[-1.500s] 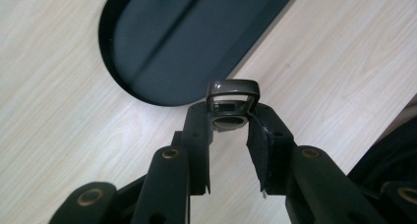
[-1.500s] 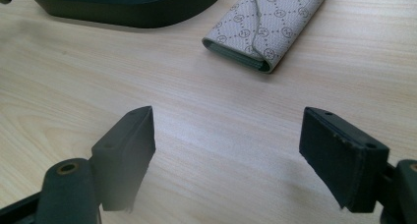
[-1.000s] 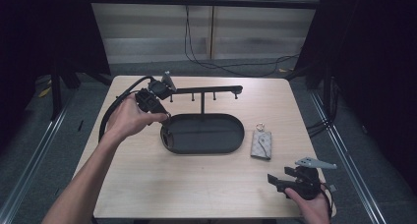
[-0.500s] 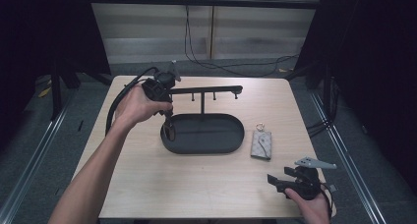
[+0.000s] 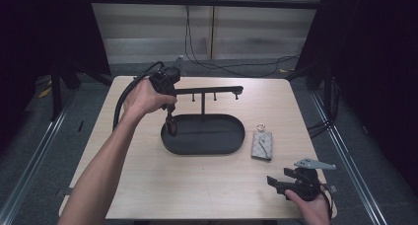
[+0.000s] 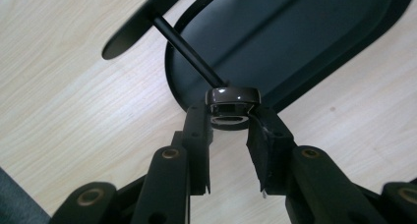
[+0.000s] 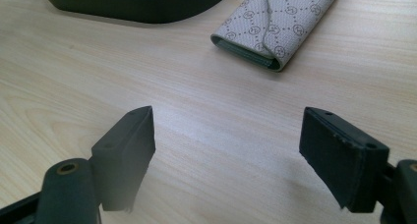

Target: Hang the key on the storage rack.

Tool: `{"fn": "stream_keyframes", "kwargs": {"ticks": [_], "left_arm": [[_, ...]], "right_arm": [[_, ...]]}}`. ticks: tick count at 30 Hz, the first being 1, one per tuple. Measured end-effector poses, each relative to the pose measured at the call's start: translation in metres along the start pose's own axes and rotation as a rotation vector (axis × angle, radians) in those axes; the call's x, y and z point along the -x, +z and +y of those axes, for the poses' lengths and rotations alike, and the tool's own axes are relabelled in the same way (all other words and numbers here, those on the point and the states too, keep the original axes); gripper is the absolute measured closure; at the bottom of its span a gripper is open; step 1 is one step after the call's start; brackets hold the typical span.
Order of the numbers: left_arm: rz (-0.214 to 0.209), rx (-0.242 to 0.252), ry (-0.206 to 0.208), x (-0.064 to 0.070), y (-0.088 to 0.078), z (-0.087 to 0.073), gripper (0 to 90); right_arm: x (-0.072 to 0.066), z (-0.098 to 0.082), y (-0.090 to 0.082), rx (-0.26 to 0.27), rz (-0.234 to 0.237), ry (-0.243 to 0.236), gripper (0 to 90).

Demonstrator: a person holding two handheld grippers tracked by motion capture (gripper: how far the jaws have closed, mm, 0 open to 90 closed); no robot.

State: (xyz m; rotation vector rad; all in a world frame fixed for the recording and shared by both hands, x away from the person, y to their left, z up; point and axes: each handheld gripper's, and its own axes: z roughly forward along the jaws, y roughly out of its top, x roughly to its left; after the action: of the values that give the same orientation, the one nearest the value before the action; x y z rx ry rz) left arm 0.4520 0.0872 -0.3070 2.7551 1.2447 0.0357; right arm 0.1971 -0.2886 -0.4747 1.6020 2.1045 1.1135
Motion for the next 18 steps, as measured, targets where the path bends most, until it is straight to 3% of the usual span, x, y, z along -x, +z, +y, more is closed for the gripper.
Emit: {"fn": "stream_keyframes", "kwargs": {"ticks": [4, 6, 9, 16, 18], "left_arm": [[0.013, -0.005, -0.022, -0.001, 0.003, 0.006, 70.8], [0.024, -0.023, -0.014, -0.002, 0.004, 0.008, 70.8], [0.032, -0.027, -0.053, -0.003, 0.004, 0.012, 70.8], [0.017, -0.031, -0.092, -0.007, 0.005, 0.017, 70.7], [0.03, -0.028, -0.1, -0.007, 0.006, 0.017, 70.7]], "right_arm": [[0.0, 0.0, 0.0, -0.002, 0.003, -0.002, 21.2], [0.0, 0.0, 0.0, -0.001, 0.003, 0.0, 21.2], [0.0, 0.0, 0.0, 0.0, 0.004, -0.001, 21.1], [0.0, 0.0, 0.0, -0.001, 0.009, -0.001, 20.9], [0.0, 0.0, 0.0, -0.001, 0.01, -0.002, 20.6]]}}
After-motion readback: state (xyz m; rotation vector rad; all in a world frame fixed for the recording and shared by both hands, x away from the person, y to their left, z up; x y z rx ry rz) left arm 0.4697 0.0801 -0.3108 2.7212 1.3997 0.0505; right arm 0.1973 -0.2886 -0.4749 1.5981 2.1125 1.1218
